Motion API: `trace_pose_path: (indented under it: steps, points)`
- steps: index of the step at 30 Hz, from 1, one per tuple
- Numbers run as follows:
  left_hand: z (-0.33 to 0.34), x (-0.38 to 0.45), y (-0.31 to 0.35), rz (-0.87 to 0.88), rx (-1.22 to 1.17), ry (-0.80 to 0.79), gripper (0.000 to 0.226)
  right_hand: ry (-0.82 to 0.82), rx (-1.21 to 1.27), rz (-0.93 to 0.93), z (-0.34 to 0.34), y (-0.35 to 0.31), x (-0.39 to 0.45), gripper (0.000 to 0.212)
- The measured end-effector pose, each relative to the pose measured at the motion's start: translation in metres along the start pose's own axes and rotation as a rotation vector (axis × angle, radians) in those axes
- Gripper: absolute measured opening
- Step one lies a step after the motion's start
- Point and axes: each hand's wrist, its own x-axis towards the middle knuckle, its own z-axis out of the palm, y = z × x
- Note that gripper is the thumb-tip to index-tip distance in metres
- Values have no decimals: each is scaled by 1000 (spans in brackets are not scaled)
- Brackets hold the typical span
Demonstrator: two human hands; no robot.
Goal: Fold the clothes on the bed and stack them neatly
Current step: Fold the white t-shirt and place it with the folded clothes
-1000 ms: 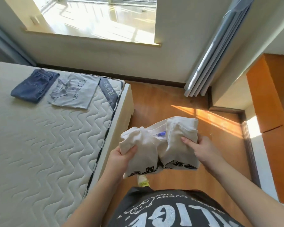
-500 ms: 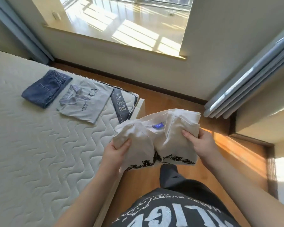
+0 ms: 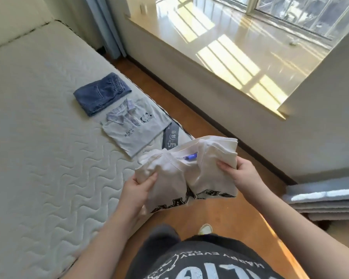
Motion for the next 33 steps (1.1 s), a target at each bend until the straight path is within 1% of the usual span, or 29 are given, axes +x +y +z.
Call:
trace_pose_path:
  steps: [3,10,11,14,19,21,25,26,28,33]
  points:
    - [-13,25,7,10,-44,89,15,-63,-43,-20,18,-20,41,12]
    - [-49,92,18,47,-75,214,13,-196,-149,-94,74,-58,117,15]
    - [-52,102,20,45,-71,232,13,-207,-168,-104,81,-64,126,16]
    - [-58,124,29,32,-75,269,25,-205,-225,-117,98,-79,153,15]
    - [-66,153,39,40,-110,316,23,-256,-239,-92,123,-97,191,15]
    - [-68,163,41,21,-109,337,22,-283,-253,-85,132,-101,206,14]
    - [-63,182,42,26,-96,371,10,-361,-273,-71,140,-109,247,10]
    - [-61,187,43,24,-93,394,12,-382,-280,-68,140,-110,259,9]
    - [-54,197,43,6,-89,441,26,-431,-291,-54,140,-110,284,7]
    - [-27,217,54,-41,-107,513,18,-579,-322,15,136,-115,350,10]
